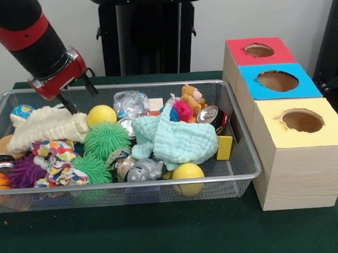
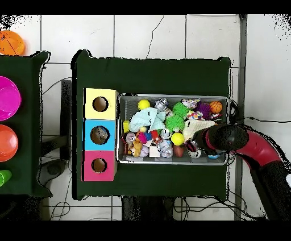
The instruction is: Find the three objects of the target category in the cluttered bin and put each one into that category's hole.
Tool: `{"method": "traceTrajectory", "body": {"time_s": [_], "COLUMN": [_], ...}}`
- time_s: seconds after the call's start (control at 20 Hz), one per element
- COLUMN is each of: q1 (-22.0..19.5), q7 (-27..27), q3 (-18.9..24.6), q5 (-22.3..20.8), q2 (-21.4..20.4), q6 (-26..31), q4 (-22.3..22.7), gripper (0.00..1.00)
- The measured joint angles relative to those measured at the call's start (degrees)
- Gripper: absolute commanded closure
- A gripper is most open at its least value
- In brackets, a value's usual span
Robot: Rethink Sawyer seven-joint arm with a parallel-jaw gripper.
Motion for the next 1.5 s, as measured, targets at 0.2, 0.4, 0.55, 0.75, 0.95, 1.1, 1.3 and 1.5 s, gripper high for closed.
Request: {"method": "traceTrajectory", "body": {"time_s": [0.2,0.4,0.55,0.75,0.95,1.1,1.3,1.5], "q1": [0.00,-0.06,-0.19,-0.61,-1.67,-2.17,-2.80,-3.25], "q7": [0.00,0.00,0.00,0.00,0.00,0.00,0.00,0.00], "q3": [-1.39,-2.97,-3.29,-3.82,-4.54,-5.01,-5.87,-6.36], "q5": [0.66,1.27,1.56,2.13,2.28,2.28,2.29,2.56], "q2": [1.78,2.75,2.74,2.55,1.27,0.04,-1.88,-2.23], "q6": [-0.01,-0.01,-0.01,-0.01,-0.02,-0.04,-1.41,-4.76], "q4": [-0.96,-0.92,-0.72,0.40,3.49,5.68,9.60,12.59], "gripper": [0.00,0.00,0.00,0.00,0.00,0.00,0.00,0.00]}}
